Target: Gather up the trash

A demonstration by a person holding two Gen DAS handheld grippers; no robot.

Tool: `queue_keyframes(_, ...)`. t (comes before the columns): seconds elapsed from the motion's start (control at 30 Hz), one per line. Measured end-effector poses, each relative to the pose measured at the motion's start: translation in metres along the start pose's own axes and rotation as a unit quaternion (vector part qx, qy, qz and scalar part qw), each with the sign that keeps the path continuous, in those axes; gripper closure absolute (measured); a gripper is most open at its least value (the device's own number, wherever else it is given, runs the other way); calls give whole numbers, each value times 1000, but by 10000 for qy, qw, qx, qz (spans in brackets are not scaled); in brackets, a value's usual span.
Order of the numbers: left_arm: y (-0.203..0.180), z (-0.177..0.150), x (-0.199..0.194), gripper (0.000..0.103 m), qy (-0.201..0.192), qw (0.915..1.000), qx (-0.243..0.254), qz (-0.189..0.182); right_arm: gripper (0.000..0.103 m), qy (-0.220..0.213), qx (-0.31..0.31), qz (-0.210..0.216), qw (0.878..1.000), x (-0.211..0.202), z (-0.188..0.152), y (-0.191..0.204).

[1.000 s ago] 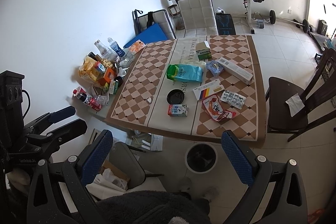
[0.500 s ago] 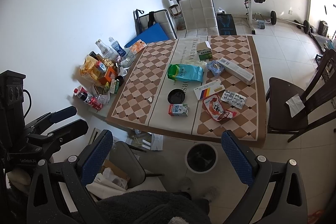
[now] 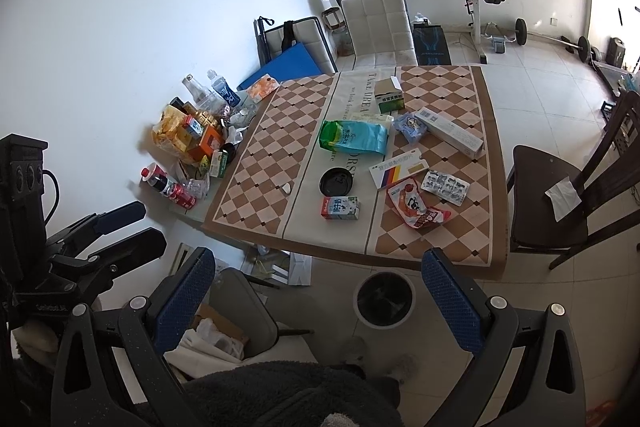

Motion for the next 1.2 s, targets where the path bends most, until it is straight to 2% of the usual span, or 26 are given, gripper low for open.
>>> queue_keyframes(0.5,-8,-6,-2,0,18,10000,34,-35,0,-25,11,-3,10000,-1,-3,9)
queue_keyframes(0.57,-6,-5,0,0,-41,9996,111,240,0,-16,16,-10,10000,-1,-3,12)
queue_keyframes(0.6,-1,-3,5,0,-102,9985,186,496,0,-16,51,-53,10000,1,-3,13)
queue_keyframes(0.7,15,2,26,0,-225,9894,388,1379,0,-26,221,-330,9992,10,-3,6)
queue_keyframes(0.83,46,3,72,0,-112,9779,545,2015,0,7,502,-924,9945,36,-1,-15)
queue_keyframes(0.93,70,1,111,0,106,9707,583,2330,0,165,600,-1376,9885,67,0,-41)
queue_keyframes(1.0,83,-2,140,0,392,9665,520,2481,0,363,634,-1602,9844,90,0,-65)
queue_keyframes(1.13,98,-18,197,0,1088,9616,213,2511,0,858,613,-1817,9777,147,1,-114)
queue_keyframes(1.2,97,-29,228,0,1444,9565,-32,2533,0,1092,670,-1902,9733,180,3,-147)
Point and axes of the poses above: each gripper's, at about its wrist camera, not at the fingertips, and x roughly the way its jaws point, y to its left, z to its top, the point moved 4 cm from there along x, roughly the way its jaws point, and after that the axes turned 4 degrees about -y, right-handed, at the moved point
